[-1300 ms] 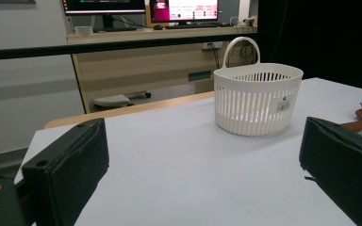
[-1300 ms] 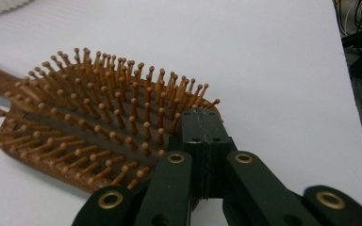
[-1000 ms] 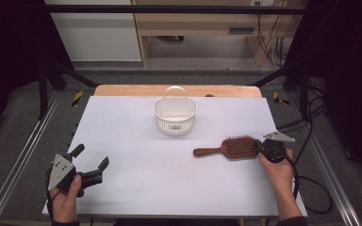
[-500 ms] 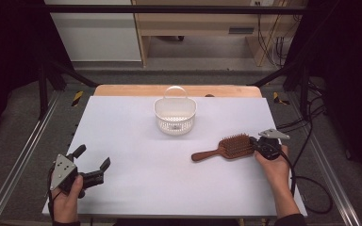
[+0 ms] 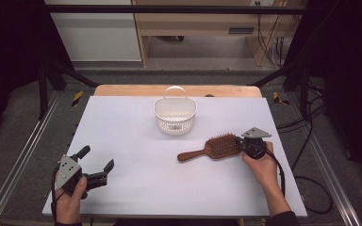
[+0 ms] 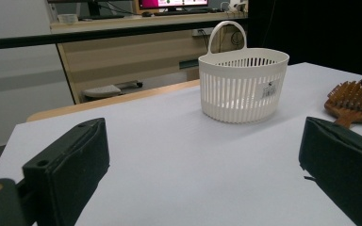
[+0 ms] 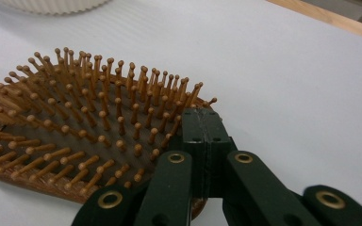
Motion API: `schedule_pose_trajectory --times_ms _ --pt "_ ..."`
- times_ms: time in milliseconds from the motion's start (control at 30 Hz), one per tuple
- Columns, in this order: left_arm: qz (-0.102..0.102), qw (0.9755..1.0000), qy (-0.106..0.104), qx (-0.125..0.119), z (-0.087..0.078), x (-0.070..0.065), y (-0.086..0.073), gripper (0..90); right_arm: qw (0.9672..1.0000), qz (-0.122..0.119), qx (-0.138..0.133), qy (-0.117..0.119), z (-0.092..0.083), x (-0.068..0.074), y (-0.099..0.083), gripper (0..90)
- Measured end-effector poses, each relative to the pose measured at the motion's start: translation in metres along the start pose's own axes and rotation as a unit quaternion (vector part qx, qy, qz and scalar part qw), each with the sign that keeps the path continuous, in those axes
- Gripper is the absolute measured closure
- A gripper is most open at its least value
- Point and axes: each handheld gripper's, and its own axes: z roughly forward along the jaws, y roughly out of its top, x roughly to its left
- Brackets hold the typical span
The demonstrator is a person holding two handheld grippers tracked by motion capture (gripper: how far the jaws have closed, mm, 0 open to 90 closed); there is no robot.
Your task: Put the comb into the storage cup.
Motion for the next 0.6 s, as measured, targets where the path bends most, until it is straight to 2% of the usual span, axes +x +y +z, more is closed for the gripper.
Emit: schedule_pose_trajectory --times_ms 100,267,367,433,467,533,600 --pt "0.001 1.0000 -0.002 0.005 0.001 -0.001 0.000 2.5 1.0000 -0.005 -0.003 0.008 0.003 0.004 0.002 90.0" --pt "0.000 0.9998 -0.015 0.014 0.004 -0.007 0.000 2.6 0.9994 -0.026 -0.001 0.024 0.010 0.020 0.011 90.0" --pt "0.006 0.9994 -0.025 0.024 0.007 -0.013 0.000 2.6 0.9980 -0.049 0.000 0.041 0.015 0.038 0.019 90.0" --pt "0.009 0.9992 -0.028 0.026 0.008 -0.015 0.001 2.6 0.9977 -0.052 0.000 0.044 0.016 0.042 0.021 90.0" --pt "0.011 0.9989 -0.034 0.030 0.009 -0.018 0.001 2.6 0.9964 -0.064 -0.002 0.055 0.019 0.053 0.025 90.0" --pt "0.013 0.9986 -0.038 0.034 0.010 -0.019 0.001 2.6 0.9959 -0.069 -0.003 0.058 0.020 0.057 0.026 90.0" --pt "0.017 0.9979 -0.044 0.045 0.012 -0.023 0.000 2.8 0.9936 -0.085 -0.004 0.074 0.024 0.073 0.032 90.0"
